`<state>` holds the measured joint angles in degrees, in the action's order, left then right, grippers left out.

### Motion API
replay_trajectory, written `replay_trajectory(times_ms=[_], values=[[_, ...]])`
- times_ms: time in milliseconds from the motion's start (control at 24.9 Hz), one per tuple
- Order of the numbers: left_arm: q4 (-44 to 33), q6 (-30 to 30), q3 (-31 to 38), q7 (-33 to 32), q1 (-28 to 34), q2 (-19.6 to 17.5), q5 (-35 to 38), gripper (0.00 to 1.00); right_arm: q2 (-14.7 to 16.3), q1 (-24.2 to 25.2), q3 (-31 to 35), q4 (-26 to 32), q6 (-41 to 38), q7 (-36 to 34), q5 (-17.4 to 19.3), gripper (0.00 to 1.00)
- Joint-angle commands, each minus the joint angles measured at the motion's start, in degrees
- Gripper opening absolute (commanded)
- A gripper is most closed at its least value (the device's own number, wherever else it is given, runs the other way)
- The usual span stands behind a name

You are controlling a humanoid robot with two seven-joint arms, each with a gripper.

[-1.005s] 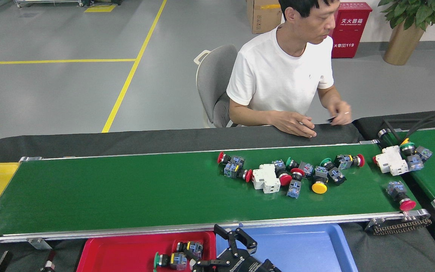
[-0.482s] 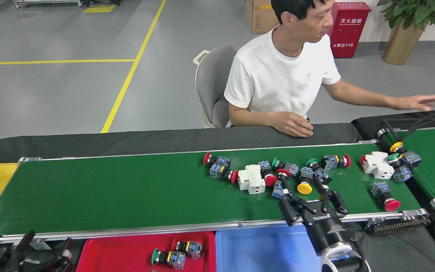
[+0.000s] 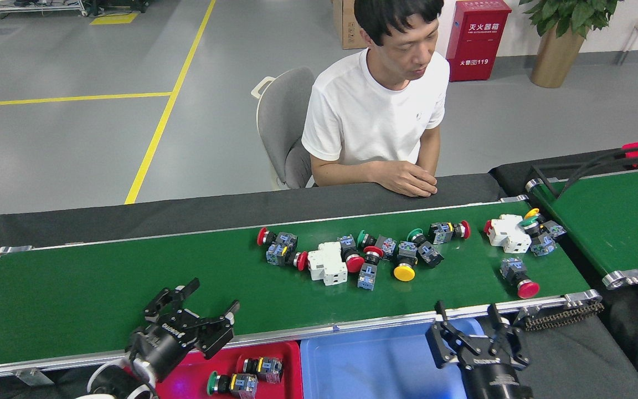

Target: Pick switch part from conveyor to tray

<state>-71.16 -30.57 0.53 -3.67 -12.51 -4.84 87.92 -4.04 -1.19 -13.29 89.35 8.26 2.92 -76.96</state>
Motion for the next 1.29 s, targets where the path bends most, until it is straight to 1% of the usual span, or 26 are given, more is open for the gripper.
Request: replay_trajectory(times_ms=[0,40,121,201,362,442,523,603,643,683,724,764,844,884,925,965,1005,1045,1085,1126,1166,1206,1246], values=[[1.81,3.41,-1.06,0.15,-2.87,0.97,0.14,0.99,-0.53,-3.47,-3.59,-2.86,5.10,0.95,-0.74,0.95],[3.48,4.56,-1.68,0.15,-4.54,1.24,0.14,0.99,-0.70,-5.22,-5.34,-4.88,6.42,1.03,-0.65,0.95],[6.47,5.52,-2.47,0.15,-7.00,1.50,0.14,0.99,-2.20,-7.95,-7.45,-8.84,7.48,1.21,-0.83,0.95],[7.96,5.87,-3.17,0.15,-8.23,1.76,0.14,0.99,-3.78,-10.41,-7.45,-12.79,8.09,1.74,-0.91,0.95],[9.37,8.25,-5.45,0.15,-10.16,2.73,0.14,0.99,-5.10,-16.82,-7.45,-20.70,10.90,1.82,-0.48,0.95],[11.48,9.13,-7.04,0.15,-11.22,2.91,0.14,0.99,-5.19,-20.08,-7.89,-24.40,11.78,1.91,0.32,0.95],[15.16,11.06,-8.00,0.24,-13.77,3.70,0.14,0.99,-5.19,-22.89,-8.77,-28.87,11.87,2.53,1.90,0.94],[17.81,12.47,-8.09,0.33,-15.53,4.22,0.05,0.99,-5.19,-25.18,-9.21,-31.60,11.87,3.05,3.66,0.91],[18.86,13.17,-8.09,0.41,-16.41,4.49,0.05,0.99,-5.27,-26.41,-9.39,-33.10,11.87,3.14,4.45,0.86],[19.39,13.96,-8.00,0.50,-16.93,4.58,-0.03,0.99,-5.27,-27.46,-9.39,-34.41,11.78,3.14,4.97,0.77],[19.56,14.58,-8.00,0.50,-17.11,4.58,-0.03,0.99,-5.27,-28.43,-9.39,-35.47,11.52,3.49,5.41,0.75],[19.65,15.45,-8.09,0.50,-17.11,4.66,-0.03,0.99,-5.27,-29.66,-9.47,-36.88,11.08,4.64,6.12,0.65],[19.92,18.18,-8.09,0.50,-17.20,5.37,0.05,0.99,-5.10,-31.24,-9.47,-38.46,9.94,5.43,7.08,0.44],[20.27,19.85,-8.09,0.50,-17.28,5.63,-0.03,0.99,-5.10,-31.33,-9.47,-38.46,8.62,5.78,7.35,0.23],[20.53,21.17,-8.09,0.59,-17.55,5.63,0.05,0.99,-4.92,-31.33,-9.47,-38.46,7.30,6.04,7.43,0.17],[20.88,22.75,-8.00,0.85,-17.81,5.63,-0.03,0.98,-4.84,-31.33,-9.47,-38.28,5.89,6.57,7.52,0.17],[21.32,23.98,-7.74,1.03,-17.99,5.63,-0.03,0.93,-4.84,-31.24,-9.47,-38.19,5.28,6.83,7.52,0.17],[21.67,24.95,-7.65,1.21,-18.08,5.63,-0.21,0.78,-4.84,-31.24,-9.47,-38.02,4.93,6.83,7.44,0.17],[22.02,25.21,-7.57,1.56,-18.34,5.45,-0.39,0.61,-4.84,-31.15,-9.47,-37.67,4.84,6.92,7.43,0.17],[22.46,25.39,-7.57,1.82,-18.51,5.28,-0.39,0.38,-4.84,-30.98,-9.47,-36.70,4.58,7.01,7.43,0.17],[22.99,25.47,-7.48,1.91,-18.51,5.02,-0.47,0.18,-4.66,-30.62,-9.47,-34.94,3.61,7.36,7.43,0.17],[23.34,25.47,-7.21,1.91,-18.51,4.93,-0.56,0.08,-4.66,-29.48,-9.47,-32.31,1.68,8.77,7.43,0.17],[23.34,25.47,-6.43,2.00,-18.51,4.84,-0.65,0.05,-4.66,-28.17,-9.47,-29.15,-0.16,10.52,7.43,0.17]])
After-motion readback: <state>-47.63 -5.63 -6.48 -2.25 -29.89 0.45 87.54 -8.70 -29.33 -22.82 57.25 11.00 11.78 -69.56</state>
